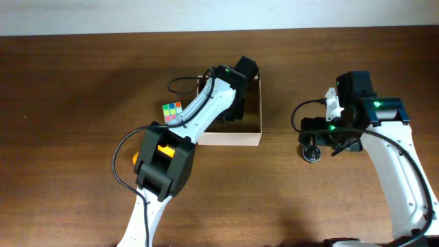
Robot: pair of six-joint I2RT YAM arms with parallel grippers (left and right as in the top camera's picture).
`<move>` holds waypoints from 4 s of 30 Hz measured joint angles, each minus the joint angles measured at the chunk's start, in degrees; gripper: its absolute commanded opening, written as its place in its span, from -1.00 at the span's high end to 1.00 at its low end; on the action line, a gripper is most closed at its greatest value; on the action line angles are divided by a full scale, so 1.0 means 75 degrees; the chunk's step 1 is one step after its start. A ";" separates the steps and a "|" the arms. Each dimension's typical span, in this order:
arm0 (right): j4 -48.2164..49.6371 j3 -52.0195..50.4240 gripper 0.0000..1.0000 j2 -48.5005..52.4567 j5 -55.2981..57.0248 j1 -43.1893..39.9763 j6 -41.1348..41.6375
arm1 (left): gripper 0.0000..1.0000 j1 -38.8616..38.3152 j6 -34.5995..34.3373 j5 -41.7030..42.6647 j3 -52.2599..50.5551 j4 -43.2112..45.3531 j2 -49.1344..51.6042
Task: Pack container
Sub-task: 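Move the left gripper to the Rubik's cube and grasp it, then lift the cube into the box and open the left gripper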
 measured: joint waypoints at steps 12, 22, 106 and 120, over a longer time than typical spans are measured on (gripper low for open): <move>-0.0041 0.0003 -0.98 0.0000 0.0087 0.0000 0.0006 | -0.36 0.0026 0.0149 0.1209 0.2428 -0.1932 0.0003; -0.0038 0.0003 -0.97 0.0000 0.0087 0.0000 0.0000 | -0.64 0.0545 0.0816 0.0102 0.4593 -0.4106 -0.0184; -0.0117 0.0012 -0.97 0.0000 0.0087 0.0000 -0.0017 | 0.24 -0.0140 0.0933 0.0679 0.4118 -0.1746 0.1137; -0.0117 0.0012 -0.97 0.0000 0.0087 0.0000 -0.0015 | -0.54 -0.0140 0.0530 0.1067 0.4112 -0.1320 0.1559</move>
